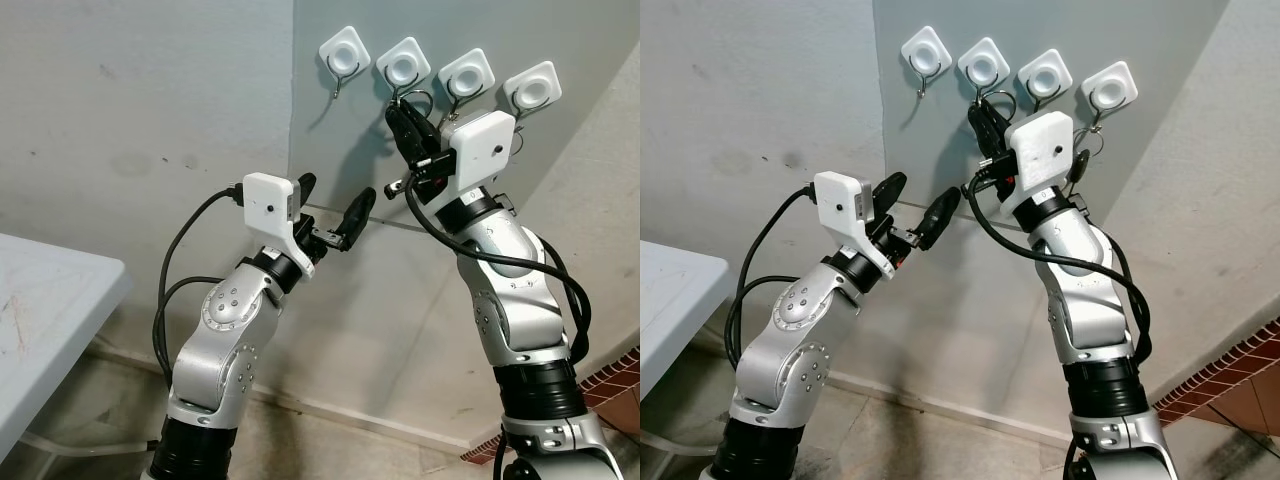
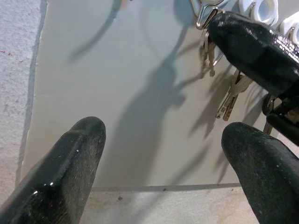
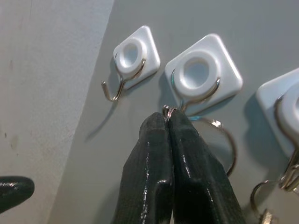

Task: Hang keys on a hook

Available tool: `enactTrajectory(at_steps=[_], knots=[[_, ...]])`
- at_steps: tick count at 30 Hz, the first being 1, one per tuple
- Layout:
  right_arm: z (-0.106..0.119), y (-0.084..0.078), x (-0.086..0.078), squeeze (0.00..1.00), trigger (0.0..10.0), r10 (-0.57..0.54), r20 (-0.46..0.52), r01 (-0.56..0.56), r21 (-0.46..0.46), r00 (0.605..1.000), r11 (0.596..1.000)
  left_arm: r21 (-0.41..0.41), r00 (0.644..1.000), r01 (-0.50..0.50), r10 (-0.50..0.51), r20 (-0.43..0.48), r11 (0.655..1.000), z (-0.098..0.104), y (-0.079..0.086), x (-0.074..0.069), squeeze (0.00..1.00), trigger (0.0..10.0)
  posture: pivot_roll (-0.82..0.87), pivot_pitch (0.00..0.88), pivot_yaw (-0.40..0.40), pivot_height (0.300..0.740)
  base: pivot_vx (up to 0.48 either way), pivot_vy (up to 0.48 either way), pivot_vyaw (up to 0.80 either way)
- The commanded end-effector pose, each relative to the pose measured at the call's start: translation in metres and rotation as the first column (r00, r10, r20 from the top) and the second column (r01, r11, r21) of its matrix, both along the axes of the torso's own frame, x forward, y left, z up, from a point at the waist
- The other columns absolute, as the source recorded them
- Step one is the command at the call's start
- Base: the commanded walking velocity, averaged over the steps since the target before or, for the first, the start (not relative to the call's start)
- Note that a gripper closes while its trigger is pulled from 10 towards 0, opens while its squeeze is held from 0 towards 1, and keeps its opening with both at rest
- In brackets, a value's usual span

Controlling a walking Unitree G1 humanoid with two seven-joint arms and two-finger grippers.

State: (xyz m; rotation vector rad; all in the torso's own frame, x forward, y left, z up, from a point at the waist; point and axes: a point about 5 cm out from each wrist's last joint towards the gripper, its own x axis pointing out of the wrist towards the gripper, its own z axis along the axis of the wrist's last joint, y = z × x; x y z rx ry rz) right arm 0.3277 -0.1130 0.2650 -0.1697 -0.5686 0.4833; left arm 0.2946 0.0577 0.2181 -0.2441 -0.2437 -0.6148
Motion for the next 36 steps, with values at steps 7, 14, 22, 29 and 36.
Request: enactTrajectory(at_steps=[7, 14, 22, 29, 36], knots=[[0.004, 0.003, -0.003, 0.0, 10.0, 0.013, 0.019, -0.012, -0.012, 1.0, 1.0, -0.011, 1.0, 0.012, -0.012, 0.001, 1.0, 0.003, -0.002, -0.002, 0.0, 10.0, -0.01, 0.07, -0.059, 0.74, 0.0, 0.0, 0.0], [0.011, 0.003, -0.001, 0.0, 10.0, -0.006, 0.051, 0.006, 0.0, 0.999, 1.0, -0.013, 1.0, 0.015, -0.015, 0.0, 1.0, 0.003, -0.002, -0.002, 0.0, 10.0, -0.01, 0.07, -0.059, 0.74, 0.0, 0.0, 0.0], [0.02, 0.005, -0.004, 0.0, 10.0, 0.0, 0.107, 0.004, -0.031, 0.994, 1.0, -0.019, 1.0, 0.016, -0.016, -0.004, 1.0, 0.002, -0.003, -0.003, 0.0, 10.0, -0.01, 0.072, -0.063, 0.74, 0.0, 0.0, 0.0], [0.023, 0.007, -0.008, 0.0, 10.0, 0.005, 0.142, 0.007, -0.082, 0.99, 0.997, -0.022, 1.0, 0.018, -0.019, -0.006, 1.0, 0.002, -0.003, -0.003, 0.0, 10.0, -0.02, 0.074, -0.062, 0.74, 0.0, 0.0, 0.0], [0.026, 0.009, -0.012, 0.0, 10.0, 0.02, 0.16, -0.011, -0.062, 0.987, 0.998, -0.029, 1.0, 0.02, -0.02, -0.011, 0.999, 0.003, -0.003, -0.003, 0.0, 10.0, -0.02, 0.077, -0.061, 0.74, 0.0, 0.0, 0.0]])
